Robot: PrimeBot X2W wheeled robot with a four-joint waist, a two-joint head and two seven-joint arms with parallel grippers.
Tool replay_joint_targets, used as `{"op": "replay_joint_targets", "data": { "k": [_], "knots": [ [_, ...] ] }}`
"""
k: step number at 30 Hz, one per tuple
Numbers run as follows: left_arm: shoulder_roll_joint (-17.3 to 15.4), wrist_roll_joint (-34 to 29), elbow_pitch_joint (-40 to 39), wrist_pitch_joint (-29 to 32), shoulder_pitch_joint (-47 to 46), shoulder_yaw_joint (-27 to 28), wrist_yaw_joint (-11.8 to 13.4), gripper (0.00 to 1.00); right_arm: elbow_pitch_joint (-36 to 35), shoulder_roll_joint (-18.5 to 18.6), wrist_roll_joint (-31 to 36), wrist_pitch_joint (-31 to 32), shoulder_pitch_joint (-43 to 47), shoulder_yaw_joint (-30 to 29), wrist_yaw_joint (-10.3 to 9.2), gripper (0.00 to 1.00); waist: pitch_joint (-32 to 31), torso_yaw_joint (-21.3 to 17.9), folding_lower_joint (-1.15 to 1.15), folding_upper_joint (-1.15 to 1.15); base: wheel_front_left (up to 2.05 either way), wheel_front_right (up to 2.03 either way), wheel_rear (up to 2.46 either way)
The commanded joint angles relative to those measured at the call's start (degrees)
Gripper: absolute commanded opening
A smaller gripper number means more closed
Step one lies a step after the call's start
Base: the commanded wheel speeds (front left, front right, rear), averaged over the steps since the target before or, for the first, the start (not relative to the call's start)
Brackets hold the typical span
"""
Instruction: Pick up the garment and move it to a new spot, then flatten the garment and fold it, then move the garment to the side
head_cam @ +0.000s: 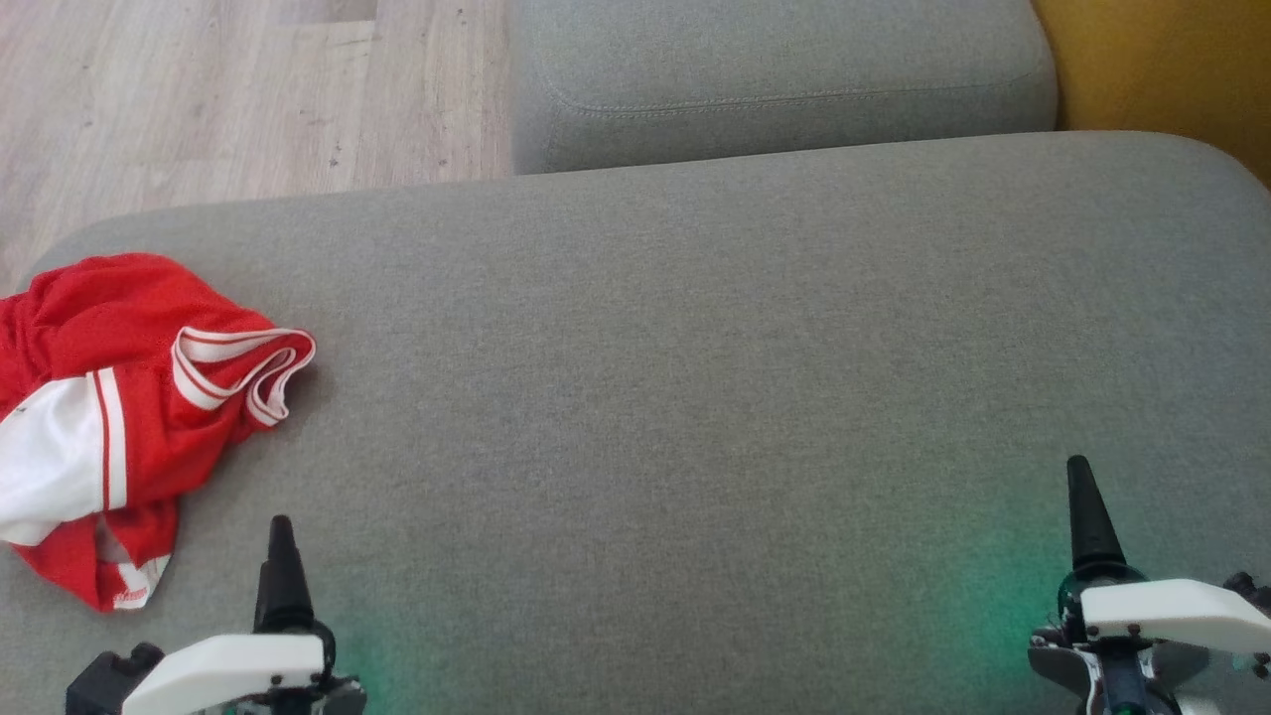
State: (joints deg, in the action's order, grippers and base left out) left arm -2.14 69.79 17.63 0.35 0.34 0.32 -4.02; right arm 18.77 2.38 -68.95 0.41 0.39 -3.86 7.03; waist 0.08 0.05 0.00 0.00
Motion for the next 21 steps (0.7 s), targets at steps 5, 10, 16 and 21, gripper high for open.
{"op": "replay_joint_targets", "data": {
  "k": [5, 10, 16, 21],
  "knots": [
    [-0.85, -4.53, -2.49, -1.22, -1.50, -0.22, 0.51, 1.00, -2.21, 0.25, 3.97, -1.20, -3.03, 1.02, 0.15, 1.00, -0.08, 0.01, 0.00, 0.00, 0.00, 0.00, 0.00],
    [-1.31, -9.23, -2.99, -2.06, -1.31, -1.11, 0.97, 1.00, -2.21, 0.27, 7.92, -2.05, -3.10, 1.40, 0.17, 1.00, -0.15, 0.03, 0.00, 0.00, 0.00, 0.00, 0.00],
    [-1.66, -14.36, -3.99, -3.07, -1.10, -1.98, 1.53, 1.00, -2.36, 0.28, 12.36, -3.06, -3.21, 1.97, 0.19, 1.00, -0.20, 0.11, 0.00, 0.00, 0.00, 0.00, 0.00],
    [-1.95, -18.30, -4.54, -3.91, -0.99, -2.64, 1.83, 1.00, -2.41, 0.30, 15.89, -3.91, -3.44, 2.47, 0.21, 1.00, -0.21, 0.13, 0.00, 0.00, 0.00, 0.00, 0.00]
  ]
}}
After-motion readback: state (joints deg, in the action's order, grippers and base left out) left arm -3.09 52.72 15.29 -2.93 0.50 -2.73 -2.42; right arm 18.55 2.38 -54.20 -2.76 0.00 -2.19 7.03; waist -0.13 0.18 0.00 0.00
